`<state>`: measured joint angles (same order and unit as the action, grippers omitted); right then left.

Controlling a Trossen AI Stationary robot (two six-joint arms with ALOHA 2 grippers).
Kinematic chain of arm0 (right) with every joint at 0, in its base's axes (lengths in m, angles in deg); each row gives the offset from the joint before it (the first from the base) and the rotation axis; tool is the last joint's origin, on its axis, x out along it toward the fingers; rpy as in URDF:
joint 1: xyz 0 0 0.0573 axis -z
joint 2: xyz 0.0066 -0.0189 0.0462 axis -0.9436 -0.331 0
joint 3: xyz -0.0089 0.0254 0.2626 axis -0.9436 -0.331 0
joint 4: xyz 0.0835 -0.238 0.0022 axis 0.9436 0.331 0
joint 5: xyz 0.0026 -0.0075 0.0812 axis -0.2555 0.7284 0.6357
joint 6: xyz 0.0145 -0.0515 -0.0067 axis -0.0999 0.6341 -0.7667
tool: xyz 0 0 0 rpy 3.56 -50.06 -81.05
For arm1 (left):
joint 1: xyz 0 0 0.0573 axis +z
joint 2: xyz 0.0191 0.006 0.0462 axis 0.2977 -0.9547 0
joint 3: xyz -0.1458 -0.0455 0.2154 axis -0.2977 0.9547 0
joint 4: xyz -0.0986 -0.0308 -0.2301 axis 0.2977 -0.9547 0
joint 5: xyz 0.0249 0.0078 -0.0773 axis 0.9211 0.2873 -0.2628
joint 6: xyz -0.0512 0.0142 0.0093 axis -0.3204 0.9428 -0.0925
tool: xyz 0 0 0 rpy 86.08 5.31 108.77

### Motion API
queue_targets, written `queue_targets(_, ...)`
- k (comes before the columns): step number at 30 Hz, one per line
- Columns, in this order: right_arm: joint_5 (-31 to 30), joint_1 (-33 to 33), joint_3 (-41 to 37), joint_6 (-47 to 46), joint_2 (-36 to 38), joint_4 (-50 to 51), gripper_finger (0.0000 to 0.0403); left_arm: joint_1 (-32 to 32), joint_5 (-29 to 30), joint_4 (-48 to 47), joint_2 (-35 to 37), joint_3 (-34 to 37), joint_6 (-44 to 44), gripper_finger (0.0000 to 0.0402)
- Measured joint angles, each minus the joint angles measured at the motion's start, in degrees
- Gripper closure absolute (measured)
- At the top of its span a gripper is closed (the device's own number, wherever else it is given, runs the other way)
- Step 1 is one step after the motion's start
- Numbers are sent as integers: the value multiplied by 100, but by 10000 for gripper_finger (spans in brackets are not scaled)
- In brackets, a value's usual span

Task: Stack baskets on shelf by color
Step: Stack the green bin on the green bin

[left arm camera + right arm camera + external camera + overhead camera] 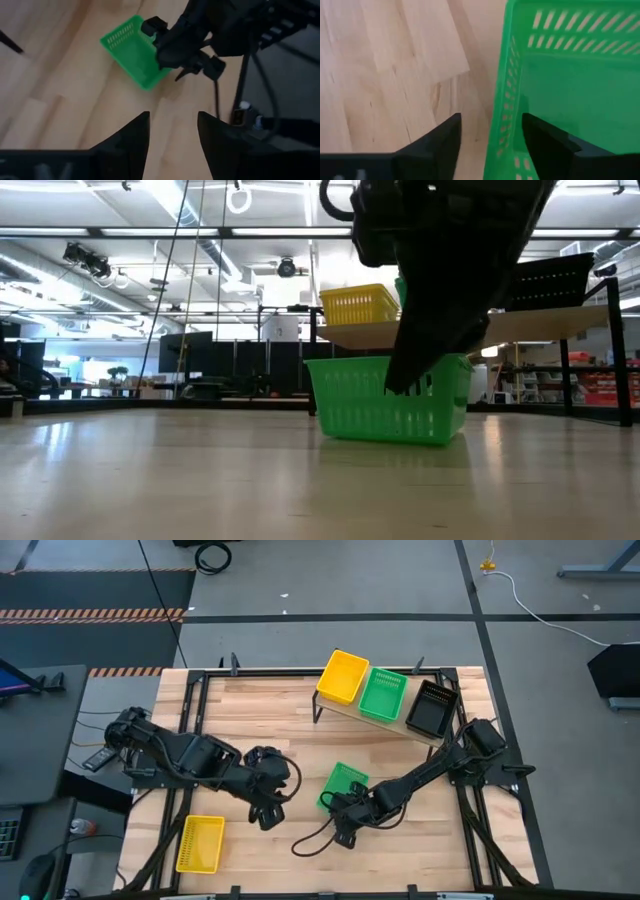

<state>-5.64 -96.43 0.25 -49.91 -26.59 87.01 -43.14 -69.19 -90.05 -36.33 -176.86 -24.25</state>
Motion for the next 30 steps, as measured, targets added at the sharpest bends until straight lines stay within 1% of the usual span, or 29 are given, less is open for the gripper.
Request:
queue_targets(2, -14, 5, 0, 218, 3, -1, 209, -66, 50, 61, 0, 0, -387, 230)
queue_targets(5, 99, 55, 0, 632, 38, 46, 262, -163, 293, 197, -1, 1, -859, 230)
queue_targets(10, 768, 139, 4, 1030, 63, 91, 375, -336, 775, 350, 0, 0, -1309, 230)
queue_targets(11, 886, 147, 4, 1124, 103, 121, 386, -357, 825, 350, 0, 0, -1352, 230)
queue_targets(15, 974, 89, 4, 1320, 416, 318, 384, -447, 935, 336, -1, 0, -1594, 230)
queue_targets(18, 965, 28, 2, 1514, 882, 560, 392, -496, 955, 332, 0, 0, -1739, 230)
queue_targets(23, 925, -85, 2, 1843, 1866, 813, 391, -567, 955, 252, -1, 0, -1783, 230)
queue_targets(27, 897, -136, 2, 1913, 2715, 1007, 391, -597, 953, 59, -2, 2, -1783, 230)
queue_targets(30, 736, -138, 2, 1967, 3360, 1100, 392, -595, 955, -5, -1, 2, -1760, 230)
